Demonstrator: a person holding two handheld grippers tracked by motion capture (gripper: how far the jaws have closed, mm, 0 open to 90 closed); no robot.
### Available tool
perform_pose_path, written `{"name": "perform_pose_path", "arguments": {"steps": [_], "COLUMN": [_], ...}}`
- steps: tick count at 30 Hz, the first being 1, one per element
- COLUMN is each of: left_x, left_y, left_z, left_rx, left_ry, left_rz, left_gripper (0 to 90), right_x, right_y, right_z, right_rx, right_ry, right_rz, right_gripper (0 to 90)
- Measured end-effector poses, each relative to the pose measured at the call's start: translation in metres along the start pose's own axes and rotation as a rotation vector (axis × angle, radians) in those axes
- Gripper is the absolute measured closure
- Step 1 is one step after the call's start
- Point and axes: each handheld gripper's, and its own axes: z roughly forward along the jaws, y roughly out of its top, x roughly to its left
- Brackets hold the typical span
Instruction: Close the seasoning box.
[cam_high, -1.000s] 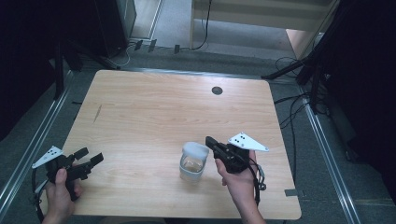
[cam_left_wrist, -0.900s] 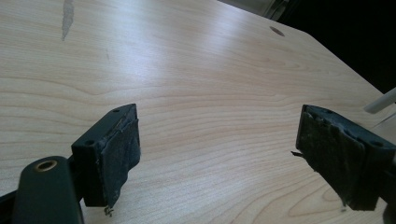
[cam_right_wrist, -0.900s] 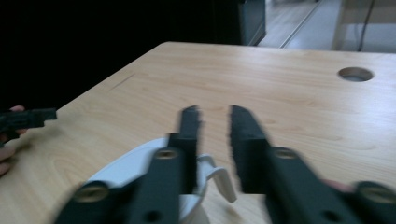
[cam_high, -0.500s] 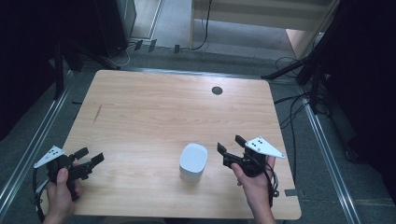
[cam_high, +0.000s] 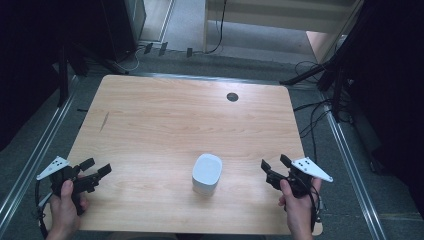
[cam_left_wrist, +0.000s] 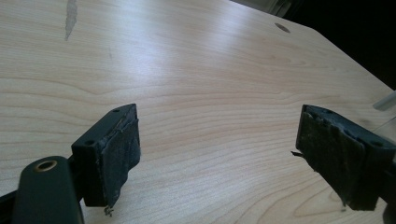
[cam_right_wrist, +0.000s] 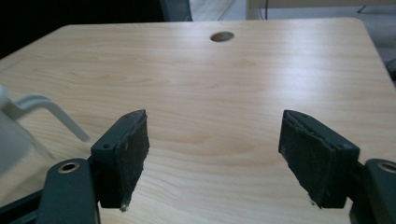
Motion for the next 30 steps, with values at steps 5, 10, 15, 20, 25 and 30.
{"name": "perform_pose_path", "arguments": {"steps": [5,10,15,20,25,30], "left_x": [0.000,-0.001,-0.001,-0.001,-0.001,0.000], "left_y": [0.000,0.000,0.000,0.000,0.000,0.000], "left_z": [0.000,0.000,0.000,0.000,0.000,0.000], "left_rx": [-0.001,-0.001,-0.001,-0.004,-0.001,-0.003], "left_ry": [0.005,0.007,0.009,0.008,0.007,0.004], "left_rz": [0.000,0.000,0.001,0.000,0.004,0.008], "left_gripper": [13.6,13.6,13.7,13.6,13.6,13.6], "right_x": [-0.025,-0.050,-0.068,-0.078,-0.083,-0.081], "right_y": [-0.018,-0.036,-0.052,-0.068,-0.071,-0.072], "right_z": [-0.012,-0.024,-0.034,-0.041,-0.045,-0.046], "right_rx": [0.020,0.040,0.058,0.083,0.062,0.052], "right_ry": [-0.057,-0.100,-0.128,-0.146,-0.148,-0.176], "right_rz": [0.020,0.043,0.056,0.057,0.091,0.085], "right_gripper": [25.3,25.4,25.4,26.3,27.4,28.2]}}
